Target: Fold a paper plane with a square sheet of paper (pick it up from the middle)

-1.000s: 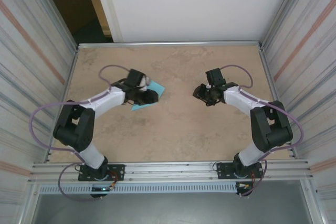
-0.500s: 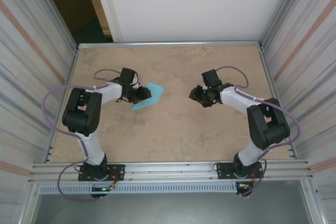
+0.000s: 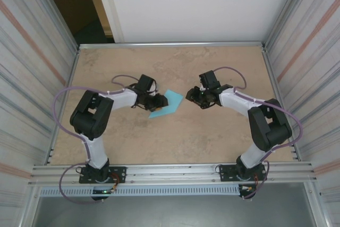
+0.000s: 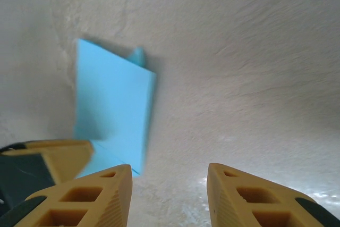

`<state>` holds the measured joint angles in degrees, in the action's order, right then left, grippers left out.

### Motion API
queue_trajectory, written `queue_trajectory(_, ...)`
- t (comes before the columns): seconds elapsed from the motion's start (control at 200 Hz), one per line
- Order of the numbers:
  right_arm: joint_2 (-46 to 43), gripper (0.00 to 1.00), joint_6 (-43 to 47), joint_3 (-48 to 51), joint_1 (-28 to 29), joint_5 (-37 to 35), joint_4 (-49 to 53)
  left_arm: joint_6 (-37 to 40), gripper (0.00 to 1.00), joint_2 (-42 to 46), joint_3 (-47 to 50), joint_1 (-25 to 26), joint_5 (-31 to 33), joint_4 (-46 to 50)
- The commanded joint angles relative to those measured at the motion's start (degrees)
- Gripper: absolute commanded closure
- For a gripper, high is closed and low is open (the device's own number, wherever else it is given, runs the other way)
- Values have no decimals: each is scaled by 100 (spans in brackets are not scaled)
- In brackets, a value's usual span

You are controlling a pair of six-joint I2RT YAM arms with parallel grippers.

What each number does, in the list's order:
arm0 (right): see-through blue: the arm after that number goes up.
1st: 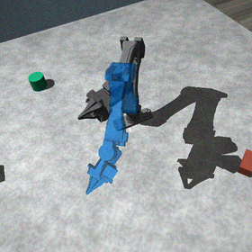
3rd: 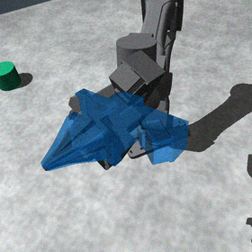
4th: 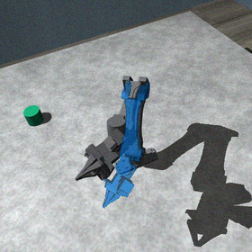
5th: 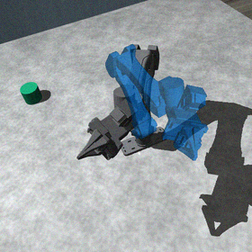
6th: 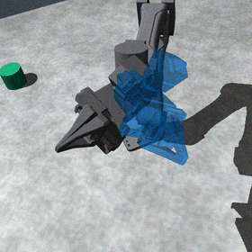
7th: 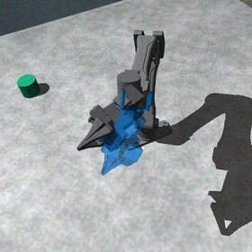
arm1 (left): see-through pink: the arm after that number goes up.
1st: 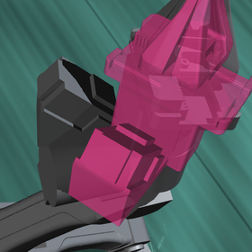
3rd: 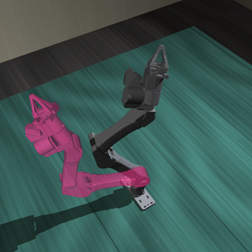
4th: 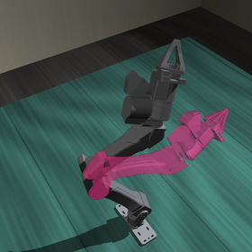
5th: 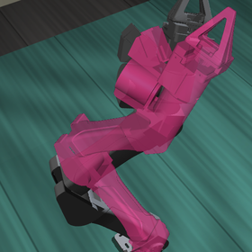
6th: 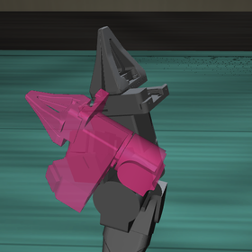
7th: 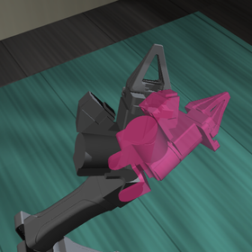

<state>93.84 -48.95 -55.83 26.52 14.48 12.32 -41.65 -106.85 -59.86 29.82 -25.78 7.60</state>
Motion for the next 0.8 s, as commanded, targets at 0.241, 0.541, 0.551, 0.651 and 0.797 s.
queue_trajectory(0.241, 449, 61, -178, -229, 508, 479, -337, -846, 66, 20, 97, 442, 16, -185)
queue_trajectory(0.541, 1287, 76, 28, -687, 608, 855, -302, -783, 79, 368, 122, 364, -169, -208)
queue_trajectory(0.551, 1310, 76, 46, -697, 602, 855, -287, -783, 79, 389, 123, 355, -183, -209)
queue_trajectory(0.651, 1464, 79, 139, -761, 592, 818, -146, -777, 81, 658, 200, 316, -110, -87)
queue_trajectory(0.797, 1643, 79, 282, -828, 584, 807, 4, -735, 81, 954, 384, 305, 90, 229)
